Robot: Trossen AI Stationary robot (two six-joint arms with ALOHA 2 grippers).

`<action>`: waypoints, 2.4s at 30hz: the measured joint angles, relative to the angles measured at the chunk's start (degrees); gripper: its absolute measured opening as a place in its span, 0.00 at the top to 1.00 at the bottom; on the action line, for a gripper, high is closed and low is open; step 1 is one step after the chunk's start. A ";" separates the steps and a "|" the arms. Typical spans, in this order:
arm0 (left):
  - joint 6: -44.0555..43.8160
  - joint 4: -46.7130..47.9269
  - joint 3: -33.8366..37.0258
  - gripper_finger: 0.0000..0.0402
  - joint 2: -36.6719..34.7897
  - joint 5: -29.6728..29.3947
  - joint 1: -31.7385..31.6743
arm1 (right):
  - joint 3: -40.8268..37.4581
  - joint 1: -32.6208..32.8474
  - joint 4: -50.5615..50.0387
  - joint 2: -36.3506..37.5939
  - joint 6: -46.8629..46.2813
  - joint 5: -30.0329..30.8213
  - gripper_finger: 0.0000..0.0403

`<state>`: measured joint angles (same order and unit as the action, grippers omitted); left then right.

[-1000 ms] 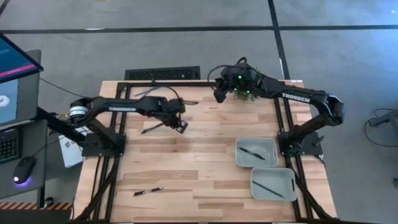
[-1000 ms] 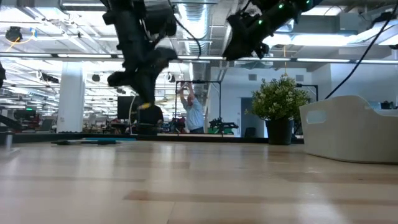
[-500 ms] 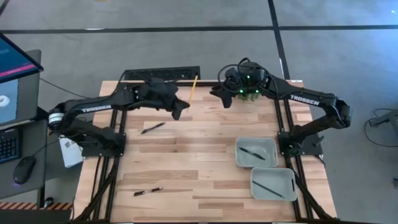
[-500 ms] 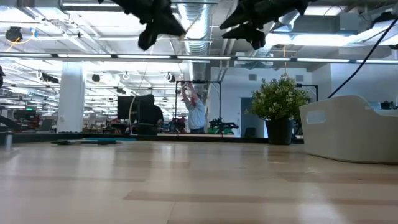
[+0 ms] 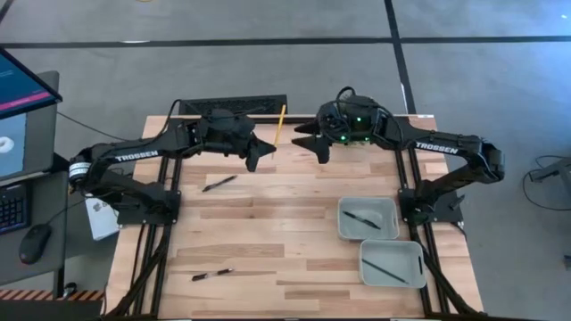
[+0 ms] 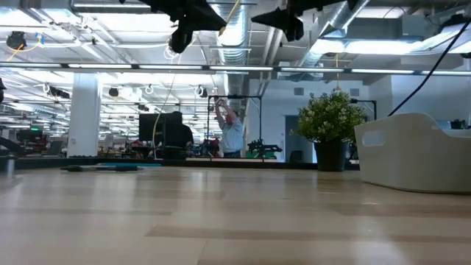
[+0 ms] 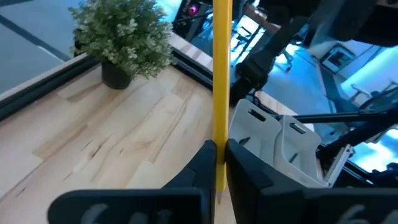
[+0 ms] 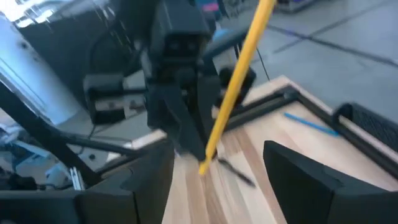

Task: Sort pens & pencils
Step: Put the yellow pencil into the bottom gray bin

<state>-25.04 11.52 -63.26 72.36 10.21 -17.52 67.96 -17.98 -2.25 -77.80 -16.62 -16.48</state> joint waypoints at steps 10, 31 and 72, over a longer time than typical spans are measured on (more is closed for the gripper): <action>-1.14 -6.95 0.00 0.97 0.00 8.02 0.00 | 0.00 0.35 5.77 -0.02 -1.09 1.51 0.33; -1.22 -13.14 0.00 0.97 -0.03 7.69 0.00 | -0.02 3.65 16.61 -0.31 -3.41 3.95 0.33; 3.10 -15.41 0.00 0.97 -0.04 11.27 0.02 | 8.73 7.08 17.32 -8.87 0.59 10.54 0.33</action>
<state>-21.94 -3.90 -63.26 72.32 21.47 -17.50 76.69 -10.90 15.08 -86.67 -16.03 -5.93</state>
